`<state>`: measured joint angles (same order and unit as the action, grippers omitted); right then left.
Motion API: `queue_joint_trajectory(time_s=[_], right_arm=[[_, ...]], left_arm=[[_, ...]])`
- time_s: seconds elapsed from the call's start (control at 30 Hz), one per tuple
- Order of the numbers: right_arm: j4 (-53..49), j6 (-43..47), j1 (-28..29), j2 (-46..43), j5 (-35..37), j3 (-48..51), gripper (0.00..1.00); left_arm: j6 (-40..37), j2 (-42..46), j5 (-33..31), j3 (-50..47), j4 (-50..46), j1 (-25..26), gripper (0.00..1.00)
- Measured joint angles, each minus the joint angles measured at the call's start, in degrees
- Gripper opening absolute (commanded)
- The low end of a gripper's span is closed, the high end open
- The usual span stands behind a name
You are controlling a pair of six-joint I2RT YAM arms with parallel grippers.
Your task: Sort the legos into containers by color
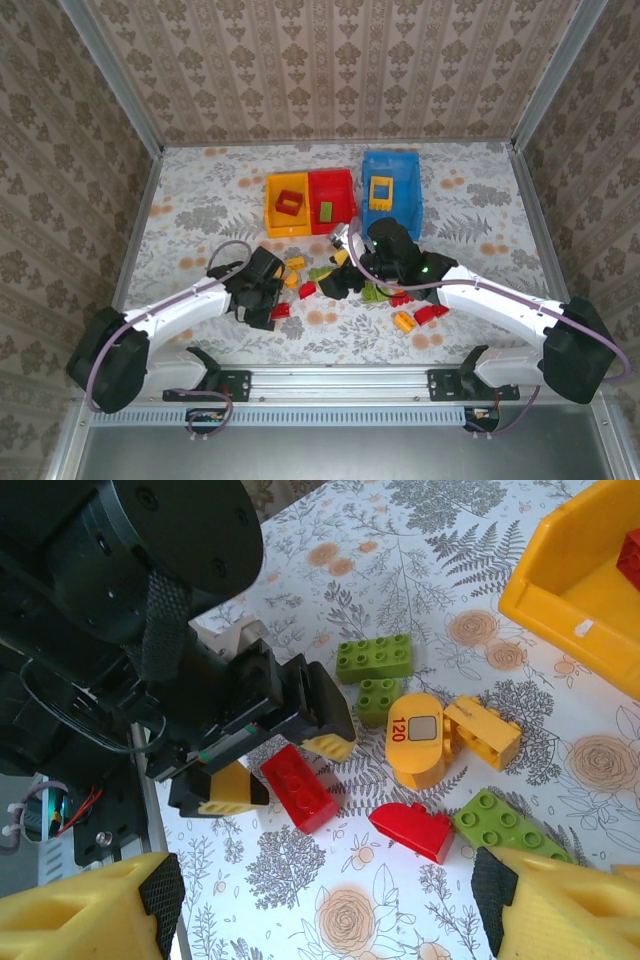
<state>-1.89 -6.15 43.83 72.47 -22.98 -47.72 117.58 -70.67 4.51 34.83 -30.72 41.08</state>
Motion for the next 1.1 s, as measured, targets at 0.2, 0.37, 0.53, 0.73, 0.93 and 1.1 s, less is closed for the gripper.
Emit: queue_joint_trajectory(time_s=[0.2,0.37,0.53,0.73,0.93,1.1], right_arm=[[0.0,0.0,0.0,0.0,0.0,0.0,0.79],[0.0,0.0,0.0,0.0,0.1,0.0,0.79],[0.0,-0.1,0.0,0.0,0.7,0.0,0.78],[2.7,-3.6,-1.1,-1.7,7.2,0.8,0.79],[6.1,-9.2,-5.2,-2.9,14.6,0.4,0.78],[6.0,-12.4,-7.3,0.4,17.2,-4.3,0.78]], left_arm=[[1.5,-1.4,0.1,-1.4,2.2,0.5,0.53],[1.9,-2.8,0.7,-2.2,2.9,0.5,0.40],[1.9,-1.3,-1.0,-1.3,0.8,0.3,0.28],[-12.7,-2.8,-3.4,13.2,-7.3,-6.5,0.25],[-36.2,-17.4,-3.5,39.1,-12.2,-11.9,0.26],[-50.1,-31.3,-3.8,55.1,-16.4,-13.0,0.26]])
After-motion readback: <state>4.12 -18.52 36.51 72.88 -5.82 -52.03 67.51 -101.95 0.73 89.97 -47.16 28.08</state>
